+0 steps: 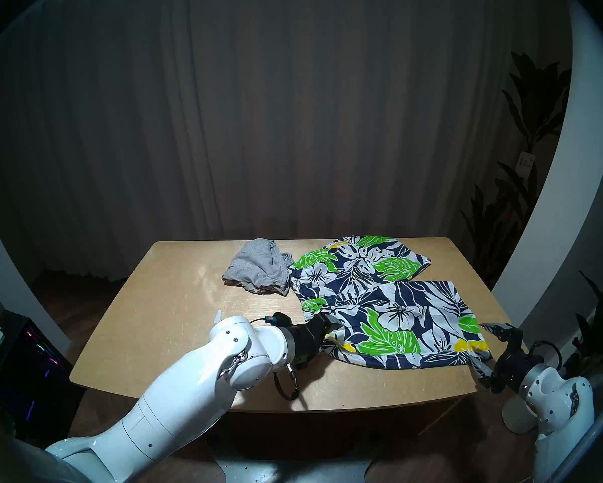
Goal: Fold pants twice and stack them
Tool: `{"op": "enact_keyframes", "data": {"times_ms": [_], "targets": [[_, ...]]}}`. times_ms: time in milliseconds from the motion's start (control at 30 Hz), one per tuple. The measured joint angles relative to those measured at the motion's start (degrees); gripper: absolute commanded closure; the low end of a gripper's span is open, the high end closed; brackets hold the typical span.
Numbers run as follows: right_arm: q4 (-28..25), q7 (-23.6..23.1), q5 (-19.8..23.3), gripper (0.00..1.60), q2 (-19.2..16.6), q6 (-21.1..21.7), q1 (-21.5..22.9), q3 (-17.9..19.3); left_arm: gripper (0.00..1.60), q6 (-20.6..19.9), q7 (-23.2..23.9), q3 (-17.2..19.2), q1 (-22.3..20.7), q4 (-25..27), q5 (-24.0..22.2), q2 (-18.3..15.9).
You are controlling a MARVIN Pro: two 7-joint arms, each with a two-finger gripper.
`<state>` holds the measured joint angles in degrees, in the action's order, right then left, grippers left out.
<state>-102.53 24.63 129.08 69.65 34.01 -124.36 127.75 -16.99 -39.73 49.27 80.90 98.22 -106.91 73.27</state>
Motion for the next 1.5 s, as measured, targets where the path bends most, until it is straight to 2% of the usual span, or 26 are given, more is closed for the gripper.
{"op": "enact_keyframes", "data": {"times_ms": [200,467,967,1200,1500], "targets": [[2.6,-1.0,-2.1,0.0,-0.6,0.3,1.5,-1.2,0.0,-0.4,-0.6,-0.5,-1.0,-1.2,-0.3,0.8],[2.9,-1.4,-3.1,0.0,-1.5,1.1,2.3,-0.2,0.0,-0.6,-0.9,-0.7,-2.0,-2.3,-0.8,1.6],[0.0,0.6,-0.6,0.0,-0.3,2.7,-1.6,3.9,0.0,-1.2,0.1,-1.2,-3.0,-3.8,-1.1,2.2],[1.9,0.0,-2.1,0.0,0.3,2.8,-1.5,3.8,0.0,-1.7,0.7,-1.4,-3.4,-4.4,-1.0,2.4],[4.6,-0.5,-4.3,0.0,-0.3,1.9,0.7,2.5,0.0,-2.0,1.3,-1.5,-3.5,-4.6,-1.0,2.4]]}}
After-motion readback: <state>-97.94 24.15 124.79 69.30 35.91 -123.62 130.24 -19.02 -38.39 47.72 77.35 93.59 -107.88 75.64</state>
